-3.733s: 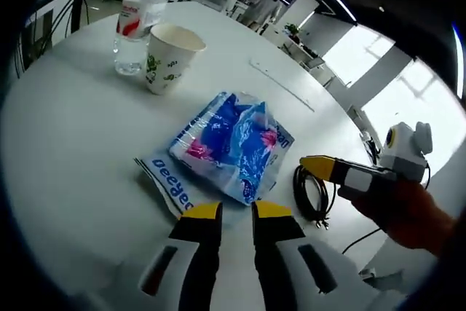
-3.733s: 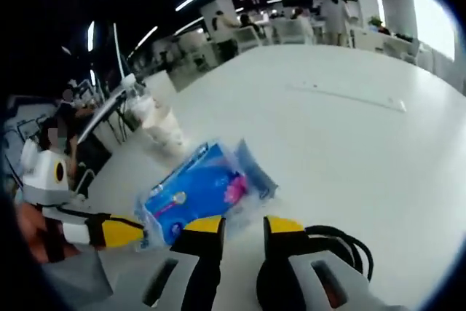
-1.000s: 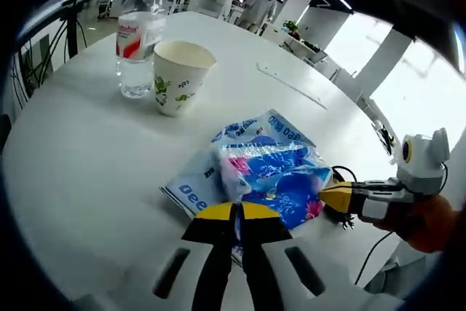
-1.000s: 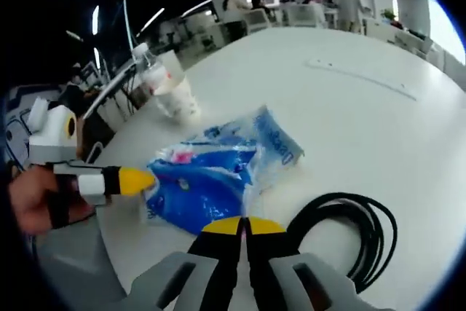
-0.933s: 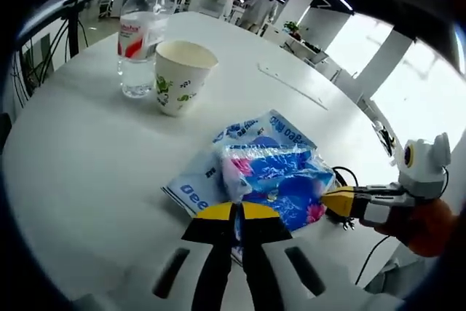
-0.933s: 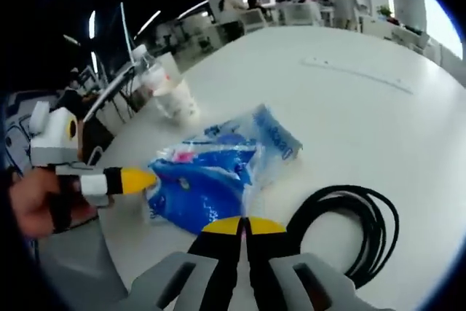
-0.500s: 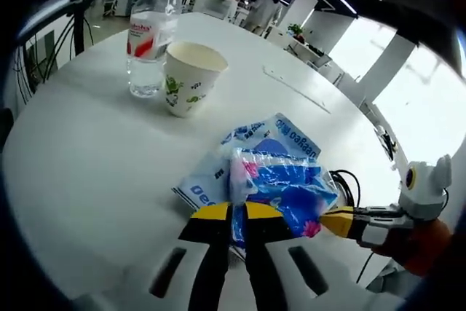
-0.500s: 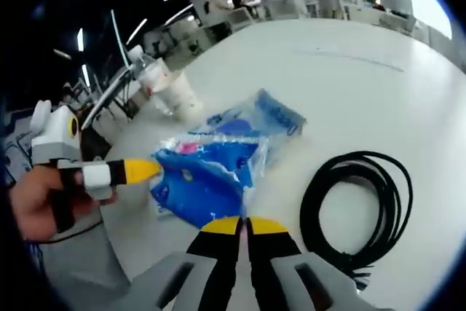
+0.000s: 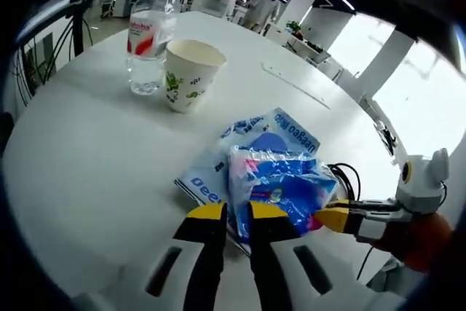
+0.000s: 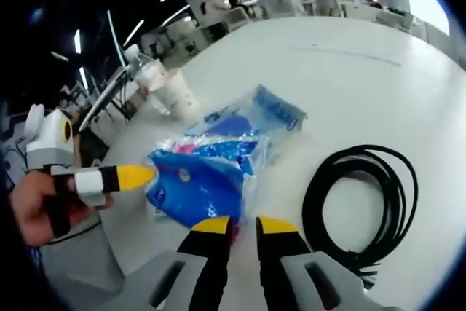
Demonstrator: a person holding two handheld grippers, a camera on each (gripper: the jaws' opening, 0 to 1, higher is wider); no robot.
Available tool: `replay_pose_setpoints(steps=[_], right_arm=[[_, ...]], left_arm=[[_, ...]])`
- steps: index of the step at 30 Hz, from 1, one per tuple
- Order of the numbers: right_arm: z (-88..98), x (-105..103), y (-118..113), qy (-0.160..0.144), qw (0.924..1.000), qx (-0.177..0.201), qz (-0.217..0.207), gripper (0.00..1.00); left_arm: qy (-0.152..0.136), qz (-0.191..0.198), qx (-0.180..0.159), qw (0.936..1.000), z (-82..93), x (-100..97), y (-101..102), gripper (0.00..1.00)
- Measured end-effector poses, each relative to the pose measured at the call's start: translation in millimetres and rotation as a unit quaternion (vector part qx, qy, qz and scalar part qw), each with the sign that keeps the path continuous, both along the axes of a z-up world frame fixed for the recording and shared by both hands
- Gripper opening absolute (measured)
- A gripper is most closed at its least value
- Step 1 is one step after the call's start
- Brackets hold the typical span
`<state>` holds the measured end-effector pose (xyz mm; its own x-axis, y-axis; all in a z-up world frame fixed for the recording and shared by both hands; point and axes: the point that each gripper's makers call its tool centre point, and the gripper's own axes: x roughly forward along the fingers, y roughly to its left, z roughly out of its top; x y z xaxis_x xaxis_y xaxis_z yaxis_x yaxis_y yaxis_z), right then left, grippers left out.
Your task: Arrange the tabletop items into an orderly group along one side of the table until the central work area is clear of visible clutter.
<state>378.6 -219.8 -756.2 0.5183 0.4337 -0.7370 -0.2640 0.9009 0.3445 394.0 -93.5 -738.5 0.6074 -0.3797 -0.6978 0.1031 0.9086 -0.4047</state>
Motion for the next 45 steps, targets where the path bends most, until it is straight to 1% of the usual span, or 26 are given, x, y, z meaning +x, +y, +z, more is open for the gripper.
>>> replay_pose_setpoints(steps=[4, 8, 11, 15, 19, 23, 27, 29, 32, 36, 39, 42, 45], right_arm=[[-2.9, 1, 1, 0.003, 1.0000, 0.001, -0.004, 0.10], [-1.2, 1, 4, 0.001, 1.0000, 0.006, -0.003, 0.06], [-2.3, 0, 4, 0.003, 1.0000, 0.000, -0.001, 0.05], [-2.6, 0, 1, 0.003, 0.9999, 0.005, -0.008, 0.02], [-1.7, -1, -3, 0.001, 1.0000, 0.005, -0.008, 0.00], [0.5, -1, -5, -0.003, 0.9998, 0.012, -0.018, 0.00], [6.1, -1, -7, -0.015, 0.9996, 0.012, -0.021, 0.00], [9.0, -2, -9, -0.022, 0.9993, 0.012, -0.026, 0.00], [6.0, -2, -15, -0.018, 0.9990, 0.015, -0.038, 0.00], [7.3, -3, -22, -0.019, 0.9967, 0.028, -0.074, 0.00], [8.1, -2, -26, -0.021, 0.9963, 0.025, -0.080, 0.00], [10.2, 2, -34, -0.020, 0.9951, 0.034, -0.090, 0.00], [13.8, 8, -43, -0.024, 0.9946, 0.029, -0.097, 0.00]], left_arm=[[0.003, -0.009, 0.001, 1.0000, -1.7, -3.9, -3, 0.08], [0.005, -0.018, 0.005, 0.9998, -1.9, -6.3, -6, 0.07], [0.008, -0.021, 0.008, 0.9997, -3.8, -8.1, -7, 0.05], [0.010, -0.021, 0.013, 0.9996, -4.4, -9.7, -5, 0.00], [0.012, -0.023, 0.012, 0.9996, -5.0, -10.4, -7, 0.00], [0.012, -0.025, 0.011, 0.9996, -5.0, -11.0, -9, 0.00], [0.009, -0.026, 0.010, 0.9996, -3.6, -11.0, -10, 0.00], [0.008, -0.028, 0.005, 0.9996, -2.8, -11.0, -12, 0.00], [0.008, -0.026, -0.005, 0.9996, -1.0, -10.3, -17, 0.00], [0.002, -0.035, -0.012, 0.9993, 2.2, -8.7, -25, 0.00], [-0.002, -0.036, -0.018, 0.9992, 5.9, -7.9, -28, 0.03], [-0.008, -0.040, -0.028, 0.9988, 10.4, -5.2, -33, 0.05], [-0.011, -0.043, -0.039, 0.9982, 14.5, -4.5, -37, 0.10]])
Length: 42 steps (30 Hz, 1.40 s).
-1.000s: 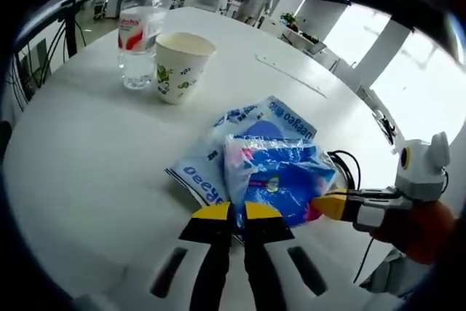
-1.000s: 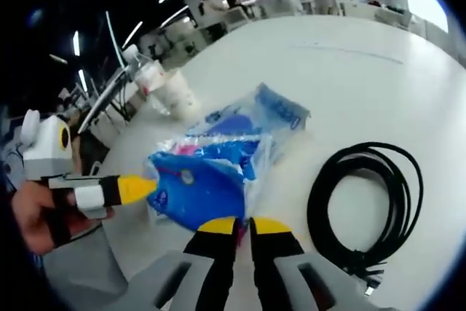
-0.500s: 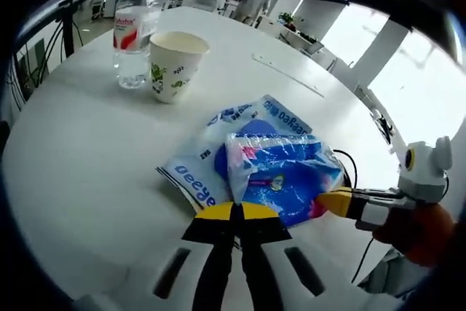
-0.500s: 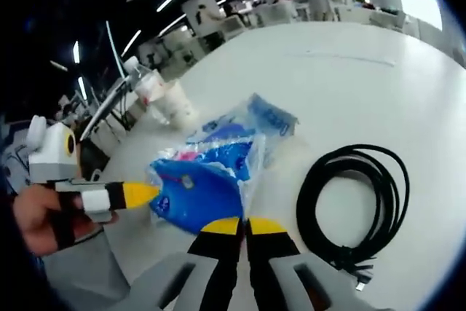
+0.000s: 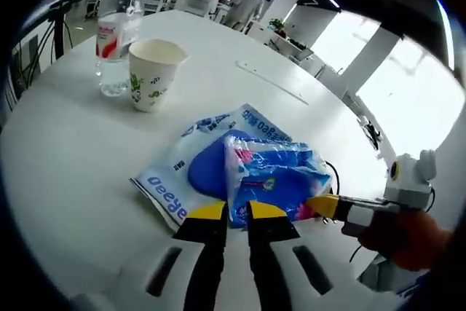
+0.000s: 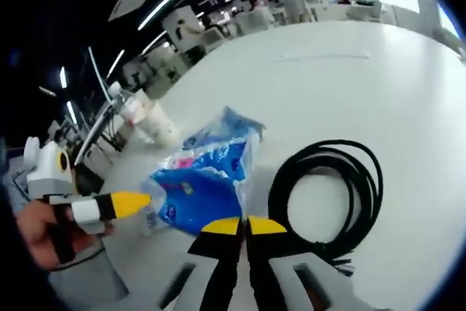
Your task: Arrange the tabletop items into an orderly group along one side of the table until the central work area is clear of visible clutter.
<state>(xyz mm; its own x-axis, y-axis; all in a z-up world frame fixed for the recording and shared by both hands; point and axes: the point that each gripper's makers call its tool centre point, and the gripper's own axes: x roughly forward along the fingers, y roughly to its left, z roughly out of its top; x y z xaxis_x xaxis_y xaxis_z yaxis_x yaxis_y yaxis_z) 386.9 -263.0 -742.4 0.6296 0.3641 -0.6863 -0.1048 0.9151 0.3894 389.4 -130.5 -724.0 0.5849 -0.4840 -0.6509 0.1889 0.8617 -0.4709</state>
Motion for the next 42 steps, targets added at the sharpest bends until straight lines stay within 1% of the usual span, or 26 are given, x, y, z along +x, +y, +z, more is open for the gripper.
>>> replay_pose_setpoints(steps=[2, 5, 9, 15, 23, 27, 34, 37, 42], right_arm=[[2.6, 6, -6, -0.003, 1.0000, 0.003, -0.008, 0.00], [7.6, 15, -15, -0.009, 0.9998, 0.002, -0.015, 0.00], [15.1, 27, -29, -0.019, 0.9993, 0.007, -0.032, 0.00], [19.8, 42, -50, -0.026, 0.9986, 0.005, -0.045, 0.00], [28.6, 62, -88, -0.037, 0.9974, -0.004, -0.062, 0.00], [30.7, 70, -109, -0.038, 0.9963, -0.007, -0.077, 0.00], [25.2, 75, -134, -0.033, 0.9956, -0.020, -0.085, 0.00], [17.9, 77, -144, -0.026, 0.9954, -0.023, -0.089, 0.00], [7.7, 79, -152, -0.013, 0.9957, -0.034, -0.085, 0.00]], left_arm=[[-0.001, -0.007, -0.009, 0.9999, 2.4, 0.0, -4, 0.13], [-0.008, -0.011, -0.010, 0.9999, 6.0, 0.6, -4, 0.14], [-0.010, -0.010, -0.002, 0.9999, 7.1, -0.5, 3, 0.14], [-0.009, -0.005, 0.006, 0.9999, 6.2, -3.6, 12, 0.14], [-0.009, 0.003, 0.013, 0.9999, 6.8, -9.1, 25, 0.14], [-0.008, 0.011, 0.018, 0.9997, 7.1, -12.2, 33, 0.14], [-0.009, 0.020, 0.025, 0.9994, 8.8, -17.2, 42, 0.14], [-0.010, 0.025, 0.028, 0.9993, 9.9, -18.9, 46, 0.14], [-0.005, 0.029, 0.034, 0.9990, 7.6, -26.5, 51, 0.14]])
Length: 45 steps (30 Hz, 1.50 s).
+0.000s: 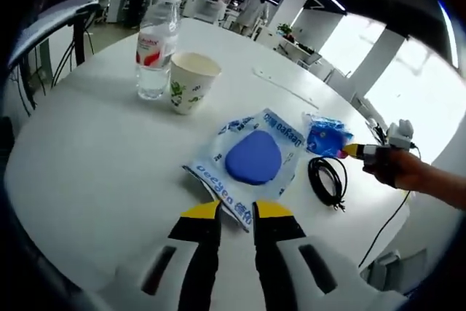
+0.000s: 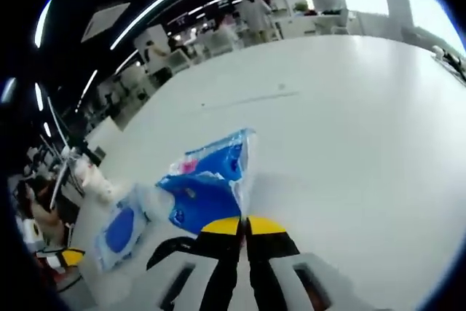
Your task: Arrange the tabletop items into an orderly group along one side of the table until the central work area is clear of visible clutter.
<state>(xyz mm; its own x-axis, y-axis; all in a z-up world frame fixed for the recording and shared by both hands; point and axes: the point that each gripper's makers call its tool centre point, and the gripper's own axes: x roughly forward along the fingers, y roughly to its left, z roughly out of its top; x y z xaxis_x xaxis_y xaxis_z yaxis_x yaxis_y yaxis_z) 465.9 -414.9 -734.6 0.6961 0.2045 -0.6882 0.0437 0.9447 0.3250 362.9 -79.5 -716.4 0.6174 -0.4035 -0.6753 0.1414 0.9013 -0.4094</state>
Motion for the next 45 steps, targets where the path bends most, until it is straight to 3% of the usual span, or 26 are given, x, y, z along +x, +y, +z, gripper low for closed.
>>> replay_pose_setpoints(steps=[9, 14, 18, 21, 29, 30, 32, 34, 36, 42, 45], right_arm=[[-15.8, -3, 3, 0.023, 0.9976, -0.037, 0.054, 0.00], [-20.0, -7, 9, 0.026, 0.9965, -0.040, 0.068, 0.00], [-28.0, -14, 13, 0.033, 0.9911, -0.065, 0.111, 0.00], [-22.5, -18, 16, 0.025, 0.9910, -0.065, 0.114, 0.00], [-17.1, -25, 35, 0.015, 0.9728, -0.111, 0.203, 0.00], [-16.8, -27, 39, 0.016, 0.9721, -0.110, 0.207, 0.00], [-16.9, -31, 48, 0.011, 0.9633, -0.119, 0.240, 0.00], [-17.3, -33, 53, 0.008, 0.9609, -0.120, 0.249, 0.00], [-20.3, -31, 45, 0.012, 0.9634, -0.117, 0.241, 0.00], [-21.9, -23, 31, 0.023, 0.9808, -0.081, 0.176, 0.00], [-21.0, -25, 27, 0.026, 0.9835, -0.081, 0.159, 0.00]], left_arm=[[0.010, 0.007, 0.005, 0.9999, -5.2, -7.2, 3, 0.14], [0.015, 0.011, 0.006, 0.9998, -8.7, -10.1, 5, 0.13], [0.017, 0.015, 0.007, 0.9997, -10.1, -10.5, 7, 0.13], [0.019, 0.016, 0.008, 0.9997, -11.7, -10.7, 7, 0.13], [0.023, 0.016, 0.010, 0.9995, -14.9, -11.7, 6, 0.13], [0.024, 0.015, 0.010, 0.9996, -14.9, -12.0, 6, 0.13], [0.023, 0.016, 0.011, 0.9995, -14.5, -12.0, 6, 0.13], [0.023, 0.017, 0.012, 0.9995, -14.4, -11.3, 8, 0.13], [0.023, 0.019, 0.012, 0.9995, -14.3, -10.6, 9, 0.13], [0.022, 0.023, 0.011, 0.9994, -13.3, -11.6, 11, 0.13], [0.021, 0.025, 0.009, 0.9994, -13.2, -12.1, 12, 0.13]])
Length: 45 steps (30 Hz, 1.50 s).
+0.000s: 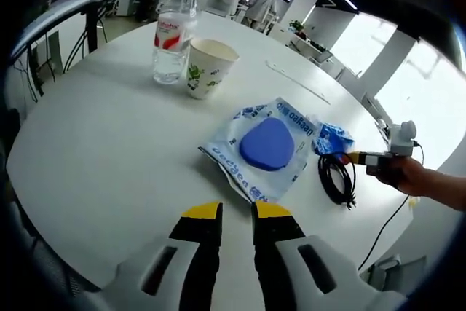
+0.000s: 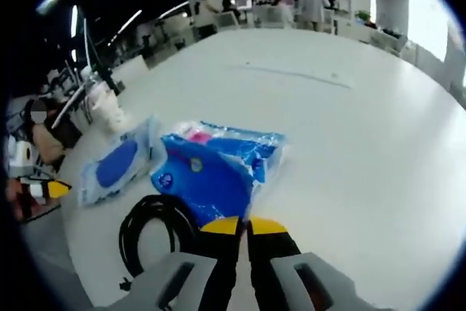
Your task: Arrange the tabletop items into an orderly group along one side of the table until the central work area is clear of visible clutter.
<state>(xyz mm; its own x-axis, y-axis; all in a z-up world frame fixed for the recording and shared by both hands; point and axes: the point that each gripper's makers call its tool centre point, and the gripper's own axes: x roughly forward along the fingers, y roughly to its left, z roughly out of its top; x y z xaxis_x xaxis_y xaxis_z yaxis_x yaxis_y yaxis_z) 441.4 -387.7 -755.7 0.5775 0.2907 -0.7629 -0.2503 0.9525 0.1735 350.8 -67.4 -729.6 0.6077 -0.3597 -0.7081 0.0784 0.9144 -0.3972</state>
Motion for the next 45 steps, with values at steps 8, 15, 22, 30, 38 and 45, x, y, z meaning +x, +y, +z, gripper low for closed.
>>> replay_pose_setpoints(steps=[8, 15, 22, 30, 38, 45], right_arm=[[4.5, 2, -9, -0.002, 0.9994, 0.003, -0.036, 0.00], [3.0, -4, -16, 0.007, 0.9974, 0.012, -0.071, 0.00], [5.8, -4, -24, 0.009, 0.9957, 0.015, -0.091, 0.02], [8.9, -9, -22, 0.012, 0.9965, 0.010, -0.083, 0.07], [15.9, -11, -23, 0.004, 0.9962, 0.007, -0.086, 0.10], [23.3, -13, -21, -0.005, 0.9967, -0.001, -0.081, 0.13]], left_arm=[[0.002, -0.001, -0.002, 1.0000, -0.8, -2.2, 1, 0.13], [0.002, 0.000, -0.005, 1.0000, 0.3, -2.9, 1, 0.13], [0.003, -0.002, -0.008, 1.0000, -0.7, -4.0, 0, 0.13], [0.004, 0.001, -0.013, 0.9999, -1.0, -3.5, -1, 0.13], [0.003, -0.003, -0.017, 0.9998, -1.3, -2.5, -4, 0.13], [0.005, -0.008, -0.020, 0.9998, -2.3, -2.3, -7, 0.13]])
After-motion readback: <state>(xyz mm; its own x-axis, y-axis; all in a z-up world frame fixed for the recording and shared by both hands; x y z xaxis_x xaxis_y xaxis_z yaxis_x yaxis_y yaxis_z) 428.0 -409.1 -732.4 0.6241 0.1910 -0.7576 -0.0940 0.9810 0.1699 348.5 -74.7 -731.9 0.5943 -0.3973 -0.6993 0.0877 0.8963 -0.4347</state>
